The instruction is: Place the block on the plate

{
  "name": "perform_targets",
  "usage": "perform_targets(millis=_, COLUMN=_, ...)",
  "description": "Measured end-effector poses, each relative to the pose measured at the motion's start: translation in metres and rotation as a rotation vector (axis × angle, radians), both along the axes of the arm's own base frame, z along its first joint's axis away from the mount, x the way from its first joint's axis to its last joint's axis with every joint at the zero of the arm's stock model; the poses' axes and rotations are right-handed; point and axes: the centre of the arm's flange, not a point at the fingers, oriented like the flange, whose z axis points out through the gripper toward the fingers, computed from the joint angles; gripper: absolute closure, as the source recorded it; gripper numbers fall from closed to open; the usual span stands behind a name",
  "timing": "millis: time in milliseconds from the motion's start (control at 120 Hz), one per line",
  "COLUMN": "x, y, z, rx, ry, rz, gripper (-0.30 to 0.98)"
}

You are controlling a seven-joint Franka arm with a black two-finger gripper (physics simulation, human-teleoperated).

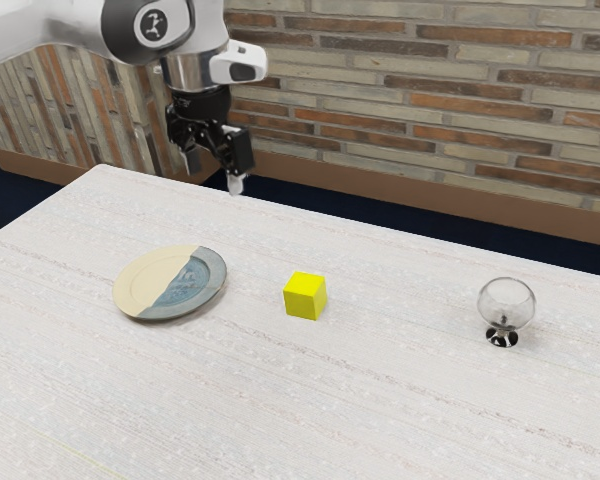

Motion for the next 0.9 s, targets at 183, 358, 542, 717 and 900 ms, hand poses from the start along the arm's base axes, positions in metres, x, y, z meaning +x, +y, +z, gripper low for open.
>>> perform_targets(millis=183, x=0.033, y=0.049, z=0.000, rx=-0.002, ry=-0.009, rz=0.090, gripper=0.00)
perform_targets(millis=358, x=0.097, y=0.011, z=-0.047, rx=-0.014, ry=0.022, rz=0.049, gripper=0.00)
perform_targets(millis=542, x=0.142, y=0.001, z=-0.136, rx=-0.031, ry=0.104, rz=0.080, gripper=0.00)
perform_targets(millis=717, x=0.160, y=-0.003, z=-0.192, rx=-0.092, ry=0.128, rz=0.131, gripper=0.00)
perform_targets(millis=900, x=0.172, y=-0.002, z=-0.251, rx=-0.119, ry=0.157, rz=0.177, gripper=0.00)
